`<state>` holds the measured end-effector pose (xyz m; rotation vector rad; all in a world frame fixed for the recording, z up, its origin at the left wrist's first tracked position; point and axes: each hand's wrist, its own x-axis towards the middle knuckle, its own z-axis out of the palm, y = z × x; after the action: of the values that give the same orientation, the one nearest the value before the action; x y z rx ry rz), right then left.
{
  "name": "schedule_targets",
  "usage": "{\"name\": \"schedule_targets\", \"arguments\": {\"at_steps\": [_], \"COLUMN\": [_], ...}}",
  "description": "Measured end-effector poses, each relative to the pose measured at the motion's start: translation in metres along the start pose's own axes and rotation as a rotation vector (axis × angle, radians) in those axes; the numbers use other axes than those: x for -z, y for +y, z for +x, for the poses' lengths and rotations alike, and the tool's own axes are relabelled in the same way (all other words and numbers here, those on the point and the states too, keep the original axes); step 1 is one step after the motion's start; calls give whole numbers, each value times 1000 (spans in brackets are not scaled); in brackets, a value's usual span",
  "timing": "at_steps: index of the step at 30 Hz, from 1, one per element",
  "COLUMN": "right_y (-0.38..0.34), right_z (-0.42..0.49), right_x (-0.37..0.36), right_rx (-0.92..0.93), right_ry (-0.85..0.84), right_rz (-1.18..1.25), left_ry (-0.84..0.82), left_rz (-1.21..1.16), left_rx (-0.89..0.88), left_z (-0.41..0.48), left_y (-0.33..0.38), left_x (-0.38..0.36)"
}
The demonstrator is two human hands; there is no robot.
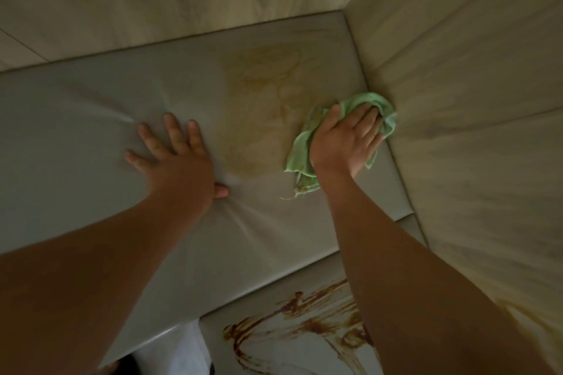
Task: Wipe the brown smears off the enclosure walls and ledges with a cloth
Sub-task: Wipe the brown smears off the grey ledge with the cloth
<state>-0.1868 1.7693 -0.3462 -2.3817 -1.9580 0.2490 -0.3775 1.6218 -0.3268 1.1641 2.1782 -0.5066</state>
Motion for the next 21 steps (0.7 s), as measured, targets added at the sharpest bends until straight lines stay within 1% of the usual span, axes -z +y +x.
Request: {"name": "schedule_targets", "arguments": {"at_steps": [3, 6, 10, 11, 12, 14, 16, 17, 19, 21], "right_y": [-21, -38, -68, -75, -82, -95, -101, -105, -113, -124], "right_z": [15, 40, 99, 117, 132, 149, 149, 145, 129, 104], "right_x": [-5, -7, -8, -9, -10, -12, -12, -12, -13, -17], "right_rx": [163, 245, 431, 465, 478, 432, 348, 337, 355, 419], "right_ry": [-10, 10, 26, 7, -17, -40, 11, 48, 77, 75], "right_rz": [-15, -15, -14, -25, -30, 6, 124, 167, 234, 288], "left_ry": [5, 12, 25, 24, 26, 35, 45, 50, 53, 61], "left_rz": [22, 30, 47, 47, 47, 52, 58, 56, 42, 47], "left_rx": [6, -3, -1, -4, -10, -12, -10, -6, -7, -14], "left_z": [-3, -4, -5, -5, -5, -3, -2, -1, -1, 1], "left_y": [-1, 1, 0, 1, 2, 1, 1, 0, 1, 1], "left_x": [1, -1, 0, 0, -1, -2, -4, -5, -6, -7]}}
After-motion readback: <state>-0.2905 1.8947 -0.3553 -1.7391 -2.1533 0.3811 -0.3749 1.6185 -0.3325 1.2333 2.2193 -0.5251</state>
